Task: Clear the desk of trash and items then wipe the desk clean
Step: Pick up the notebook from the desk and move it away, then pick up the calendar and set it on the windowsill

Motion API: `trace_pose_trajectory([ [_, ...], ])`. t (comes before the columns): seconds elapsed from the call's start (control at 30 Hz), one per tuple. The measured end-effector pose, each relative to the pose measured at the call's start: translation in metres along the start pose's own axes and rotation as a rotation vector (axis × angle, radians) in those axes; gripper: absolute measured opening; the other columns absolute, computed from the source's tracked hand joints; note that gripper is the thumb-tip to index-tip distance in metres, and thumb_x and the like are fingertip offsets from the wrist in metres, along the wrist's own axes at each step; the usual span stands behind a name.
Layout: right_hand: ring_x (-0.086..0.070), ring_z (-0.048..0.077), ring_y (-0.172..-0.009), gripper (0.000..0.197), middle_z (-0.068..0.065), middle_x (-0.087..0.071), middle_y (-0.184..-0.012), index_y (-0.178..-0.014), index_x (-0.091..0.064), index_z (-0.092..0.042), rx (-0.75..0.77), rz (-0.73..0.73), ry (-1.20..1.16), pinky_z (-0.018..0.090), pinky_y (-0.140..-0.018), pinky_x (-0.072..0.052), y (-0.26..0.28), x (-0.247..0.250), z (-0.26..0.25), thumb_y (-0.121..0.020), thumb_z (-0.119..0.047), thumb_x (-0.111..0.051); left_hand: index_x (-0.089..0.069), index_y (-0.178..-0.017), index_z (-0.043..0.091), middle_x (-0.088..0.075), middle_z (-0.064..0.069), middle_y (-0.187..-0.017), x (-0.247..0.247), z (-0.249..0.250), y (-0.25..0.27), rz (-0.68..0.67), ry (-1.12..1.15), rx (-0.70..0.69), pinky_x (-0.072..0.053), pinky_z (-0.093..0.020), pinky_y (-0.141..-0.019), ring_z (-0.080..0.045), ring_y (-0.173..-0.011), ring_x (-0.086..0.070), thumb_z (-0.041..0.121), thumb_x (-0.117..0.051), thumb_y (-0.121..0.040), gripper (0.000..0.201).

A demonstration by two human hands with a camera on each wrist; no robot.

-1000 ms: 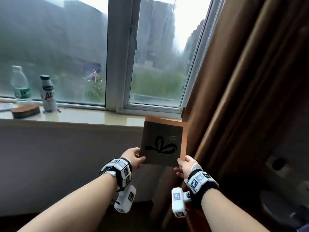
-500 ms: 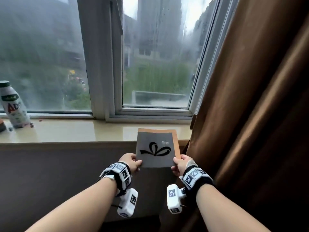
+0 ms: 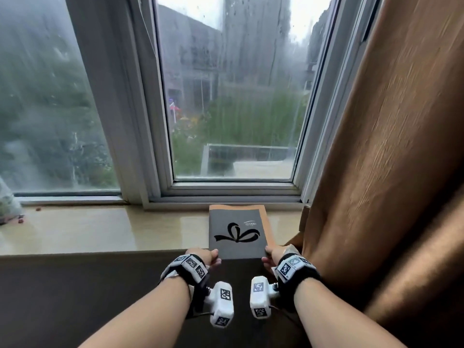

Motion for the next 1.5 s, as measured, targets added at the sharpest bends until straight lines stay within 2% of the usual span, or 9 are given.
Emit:
trace_pose_trajectory([
  [0.2, -0.054, 0.016, -0.036, 0.024, 0.011, -0.054, -0.063, -0.074, -0.048, -0.005, -0.009, 0.026, -0.044, 0.021, -0.030, -0.043, 0.015, -0.004, 0.001, -0.096, -0.012, -0.055, -0.046, -0.067, 0.004, -0.049, -0.009, -0.062, 0.006, -0.003, 0.006, -0.101, 0.051, 0.031, -0.035, -0.015, -0.026, -0.009, -0.024, -0.044, 0.004, -0.055, -0.095, 0.029],
  [0.37, -0.056, 0.018, -0.053, 0.020, 0.012, -0.056, -0.074, -0.093, -0.050, -0.003, -0.023, 0.071, -0.073, 0.022, -0.036, -0.046, 0.046, -0.008, 0.012, -0.096, -0.022, -0.057, -0.052, -0.082, 0.006, -0.050, -0.009, -0.074, 0.031, -0.007, 0.027, -0.162, -0.103, 0.056, -0.036, -0.014, -0.031, -0.014, -0.053, -0.048, 0.025, -0.060, -0.094, 0.024],
  [0.5, -0.056, 0.016, -0.065, 0.028, 0.010, -0.055, -0.085, -0.102, -0.051, 0.000, -0.072, 0.073, -0.055, 0.024, -0.048, -0.046, 0.078, -0.013, 0.040, -0.095, -0.026, -0.057, -0.051, -0.092, 0.004, -0.051, -0.008, -0.069, 0.043, -0.022, 0.040, -0.198, -0.260, 0.017, -0.033, -0.013, -0.034, -0.010, -0.033, -0.044, 0.028, -0.061, -0.092, 0.026],
  [0.67, -0.055, 0.014, -0.060, 0.028, 0.006, -0.055, -0.079, -0.080, -0.051, -0.005, -0.064, 0.130, -0.041, 0.022, -0.042, -0.043, 0.122, 0.009, 0.081, -0.096, -0.027, -0.057, -0.046, -0.086, 0.010, -0.048, -0.007, -0.063, 0.019, -0.054, 0.067, -0.371, -0.342, -0.054, -0.029, -0.011, -0.034, -0.008, -0.029, -0.038, 0.023, -0.060, -0.093, 0.020],
  [0.9, -0.056, 0.009, -0.048, 0.018, 0.002, -0.060, -0.074, -0.089, -0.048, -0.018, 0.070, 0.323, 0.112, 0.020, -0.042, -0.043, 0.186, 0.106, 0.138, -0.090, -0.026, -0.064, -0.053, -0.089, 0.003, -0.050, -0.007, -0.058, -0.064, -0.111, 0.135, -0.663, -0.573, -0.199, -0.030, -0.011, -0.033, -0.008, -0.031, -0.041, 0.014, -0.062, -0.091, 0.014],
  [1.03, -0.054, 0.006, -0.050, 0.015, -0.002, -0.058, -0.071, -0.092, -0.048, -0.018, 0.104, 0.466, 0.152, 0.016, -0.040, -0.041, 0.233, 0.179, 0.157, -0.091, -0.023, -0.062, -0.062, -0.080, 0.007, -0.062, -0.006, -0.060, -0.121, -0.132, 0.180, -0.765, -0.796, -0.373, -0.048, -0.023, -0.046, -0.016, -0.045, -0.054, 0.023, -0.070, -0.085, 0.018],
  [1.13, -0.056, 0.006, -0.050, 0.015, -0.003, -0.059, -0.070, -0.086, -0.050, -0.020, 0.085, 0.553, 0.140, 0.017, -0.041, -0.042, 0.257, 0.233, 0.180, -0.090, -0.024, -0.063, -0.061, -0.077, 0.011, -0.062, -0.005, -0.061, -0.163, -0.150, 0.214, -0.836, -0.875, -0.429, -0.040, -0.018, -0.037, -0.014, -0.040, -0.053, 0.025, -0.067, -0.087, 0.018],
  [1.3, -0.054, 0.004, -0.045, 0.017, -0.002, -0.057, -0.068, -0.086, -0.046, -0.020, 0.022, 0.650, 0.088, 0.015, -0.034, -0.038, 0.284, 0.321, 0.222, -0.091, -0.023, -0.063, -0.063, -0.075, 0.017, -0.067, -0.005, -0.064, -0.235, -0.194, 0.263, -0.933, -0.981, -0.515, -0.040, -0.020, -0.050, -0.019, -0.051, -0.057, 0.032, -0.070, -0.082, 0.018],
  [1.5, -0.054, 0.012, -0.050, 0.018, 0.004, -0.058, -0.069, -0.090, -0.046, -0.019, -0.048, 0.812, 0.014, 0.020, -0.039, -0.039, 0.309, 0.459, 0.261, -0.090, -0.023, -0.064, -0.063, -0.073, 0.018, -0.066, -0.004, -0.061, -0.322, -0.237, 0.311, -0.977, -1.066, -0.579, -0.039, -0.020, -0.048, -0.018, -0.049, -0.055, 0.032, -0.069, -0.083, 0.018],
])
Point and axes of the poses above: each hand's wrist, its own y-axis away from the middle knuckle, its own x-axis out of the back of the hand, z = x × y, the point moved 4 cm from there along -y, towards the middle knuckle
